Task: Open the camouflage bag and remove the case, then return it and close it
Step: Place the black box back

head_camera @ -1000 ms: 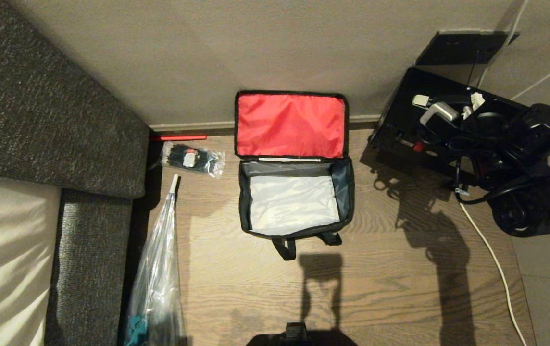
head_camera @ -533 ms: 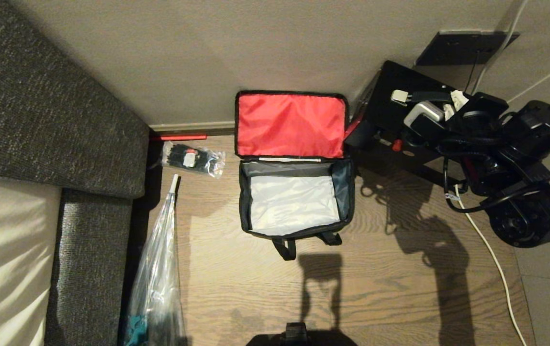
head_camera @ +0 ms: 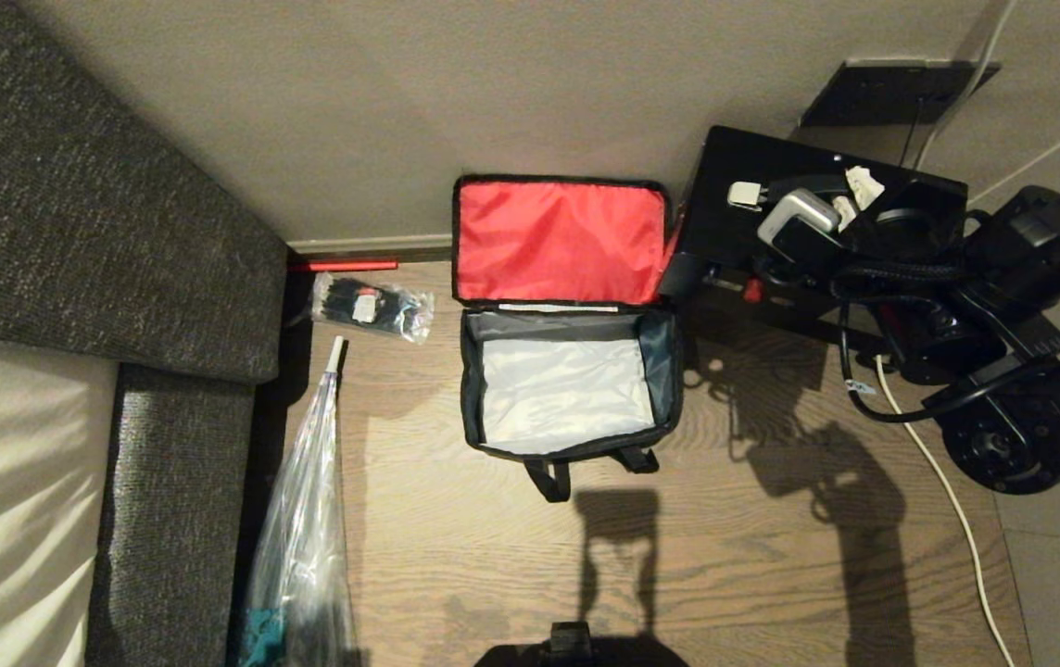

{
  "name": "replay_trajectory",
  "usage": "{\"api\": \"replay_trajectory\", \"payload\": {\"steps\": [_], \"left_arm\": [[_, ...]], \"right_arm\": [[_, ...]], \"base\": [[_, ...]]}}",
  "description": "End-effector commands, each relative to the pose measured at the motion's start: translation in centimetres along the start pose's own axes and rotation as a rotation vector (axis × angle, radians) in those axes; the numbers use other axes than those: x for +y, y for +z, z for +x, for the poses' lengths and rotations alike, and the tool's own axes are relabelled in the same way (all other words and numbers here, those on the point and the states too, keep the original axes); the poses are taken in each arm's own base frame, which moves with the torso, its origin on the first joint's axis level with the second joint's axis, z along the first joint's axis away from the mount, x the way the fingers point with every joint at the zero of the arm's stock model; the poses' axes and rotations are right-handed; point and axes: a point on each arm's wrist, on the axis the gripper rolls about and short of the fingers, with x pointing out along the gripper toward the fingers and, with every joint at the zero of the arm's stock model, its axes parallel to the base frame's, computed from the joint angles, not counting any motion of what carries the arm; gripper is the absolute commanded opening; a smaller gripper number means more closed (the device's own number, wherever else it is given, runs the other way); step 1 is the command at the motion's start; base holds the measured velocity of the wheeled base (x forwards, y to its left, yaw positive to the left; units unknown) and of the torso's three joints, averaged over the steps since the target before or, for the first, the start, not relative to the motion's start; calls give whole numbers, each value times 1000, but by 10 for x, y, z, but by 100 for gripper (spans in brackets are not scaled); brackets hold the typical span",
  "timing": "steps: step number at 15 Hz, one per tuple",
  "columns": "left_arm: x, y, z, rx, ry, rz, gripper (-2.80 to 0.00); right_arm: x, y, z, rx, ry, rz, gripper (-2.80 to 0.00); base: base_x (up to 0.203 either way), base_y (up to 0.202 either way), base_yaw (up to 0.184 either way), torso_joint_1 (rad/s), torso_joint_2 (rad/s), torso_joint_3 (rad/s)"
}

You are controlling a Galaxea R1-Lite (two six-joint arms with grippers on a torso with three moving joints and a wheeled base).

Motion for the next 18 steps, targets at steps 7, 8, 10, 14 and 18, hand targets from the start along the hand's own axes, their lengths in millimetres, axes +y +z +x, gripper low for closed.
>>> {"api": "replay_trajectory", "payload": {"steps": [7, 8, 10, 14, 18], "left_arm": [[0, -1, 0, 3, 1, 0, -280], [0, -1, 0, 3, 1, 0, -280], [0, -1, 0, 3, 1, 0, -280], [0, -1, 0, 3, 1, 0, -280], [0, -1, 0, 3, 1, 0, -280]], "right_arm": [[-8, 15, -8, -43, 7, 19, -280], [-8, 17, -9, -48, 10, 20, -280], [-8, 20, -11, -57, 20, 22, -280], [-8, 29, -15, -83, 28, 36, -280], [-9, 44, -23, -128, 56, 52, -280]], "base": [[0, 0, 0, 0, 0, 0], [0, 0, 0, 0, 0, 0], [0, 0, 0, 0, 0, 0], [0, 0, 0, 0, 0, 0], [0, 0, 0, 0, 0, 0]]}}
